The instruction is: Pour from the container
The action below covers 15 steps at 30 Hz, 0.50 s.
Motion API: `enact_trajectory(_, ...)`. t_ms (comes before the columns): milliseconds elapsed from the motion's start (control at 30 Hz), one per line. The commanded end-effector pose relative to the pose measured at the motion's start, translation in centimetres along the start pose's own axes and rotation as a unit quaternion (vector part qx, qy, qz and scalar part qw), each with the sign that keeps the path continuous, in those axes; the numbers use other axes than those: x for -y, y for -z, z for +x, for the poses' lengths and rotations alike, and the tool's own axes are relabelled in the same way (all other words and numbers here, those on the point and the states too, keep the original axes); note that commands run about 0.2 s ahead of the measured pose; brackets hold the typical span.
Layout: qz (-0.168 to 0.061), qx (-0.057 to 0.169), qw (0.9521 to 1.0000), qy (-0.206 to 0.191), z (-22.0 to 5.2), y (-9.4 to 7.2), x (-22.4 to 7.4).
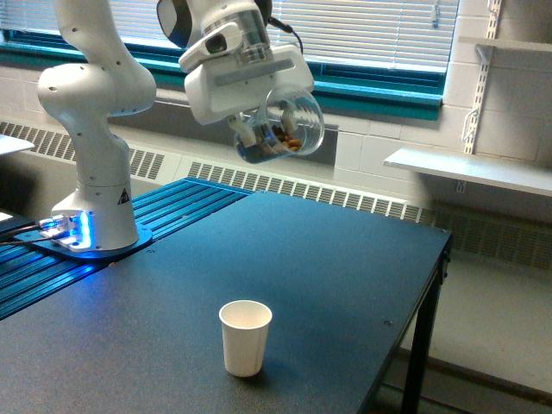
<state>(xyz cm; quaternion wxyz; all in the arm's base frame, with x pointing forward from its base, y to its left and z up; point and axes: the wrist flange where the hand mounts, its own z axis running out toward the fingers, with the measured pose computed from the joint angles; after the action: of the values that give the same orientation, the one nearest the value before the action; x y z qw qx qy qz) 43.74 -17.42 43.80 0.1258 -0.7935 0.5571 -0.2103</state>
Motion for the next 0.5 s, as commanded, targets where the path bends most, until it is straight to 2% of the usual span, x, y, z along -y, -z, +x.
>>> enact_trajectory(33,-0.006,0.003,0.9999,-0.012,0.1,-0.9,-1.3)
enact_trajectory(500,-0.034,0.027,0.9988,-0.023,-0.9,-4.2,-3.8)
